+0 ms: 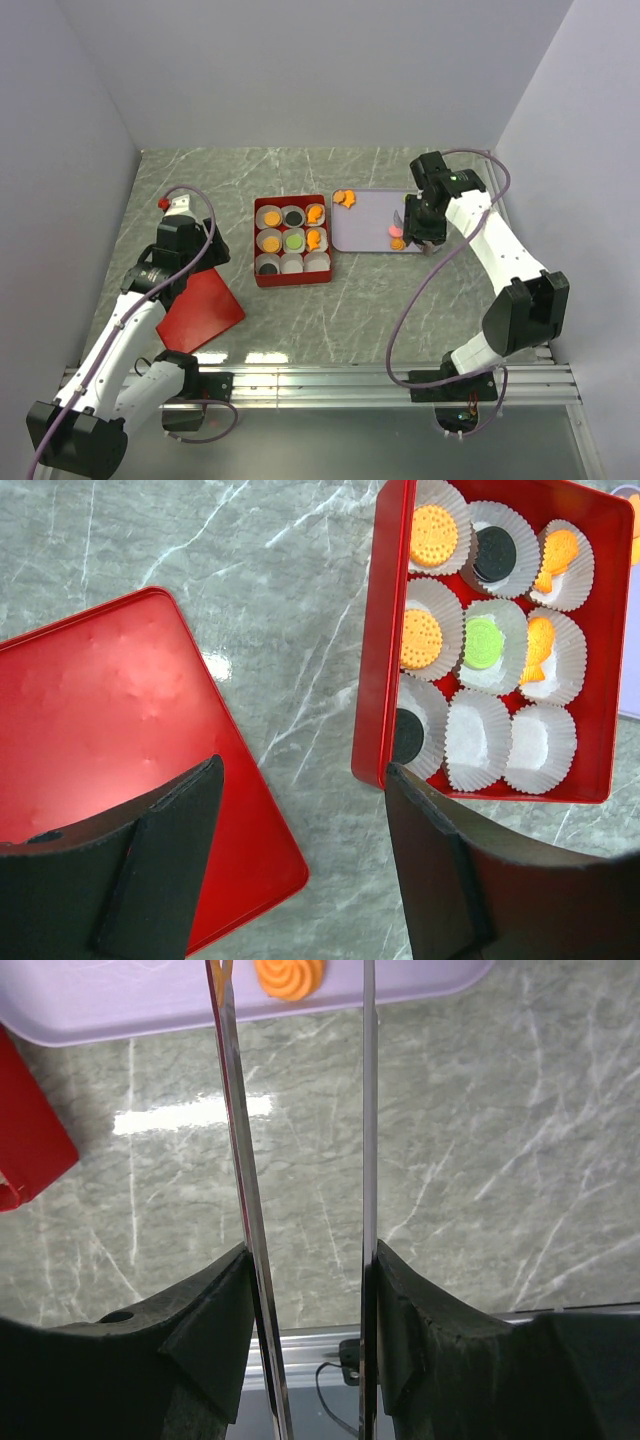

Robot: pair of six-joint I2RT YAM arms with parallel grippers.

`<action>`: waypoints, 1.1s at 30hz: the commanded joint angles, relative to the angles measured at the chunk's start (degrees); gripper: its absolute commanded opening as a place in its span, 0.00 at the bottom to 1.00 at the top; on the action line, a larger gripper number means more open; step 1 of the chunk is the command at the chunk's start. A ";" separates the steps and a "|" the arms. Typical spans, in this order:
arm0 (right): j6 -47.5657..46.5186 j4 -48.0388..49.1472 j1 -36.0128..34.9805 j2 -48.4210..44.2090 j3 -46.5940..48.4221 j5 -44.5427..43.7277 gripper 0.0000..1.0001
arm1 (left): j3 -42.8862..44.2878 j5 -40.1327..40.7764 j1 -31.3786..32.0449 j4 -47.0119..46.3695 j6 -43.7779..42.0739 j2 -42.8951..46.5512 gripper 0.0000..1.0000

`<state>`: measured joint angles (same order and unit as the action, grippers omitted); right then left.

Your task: Pack the cookies

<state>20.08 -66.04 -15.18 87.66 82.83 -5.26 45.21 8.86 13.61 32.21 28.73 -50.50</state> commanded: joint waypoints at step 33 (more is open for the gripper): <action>-0.65 5.57 -0.20 8.76 -1.70 2.44 0.50 | 0.49 -0.25 0.28 -0.83 -0.17 -1.88 0.71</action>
<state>20.01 -61.67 -15.22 96.49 80.20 -2.28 45.21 8.84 13.69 32.23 28.71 -52.38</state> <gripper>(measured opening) 0.507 0.712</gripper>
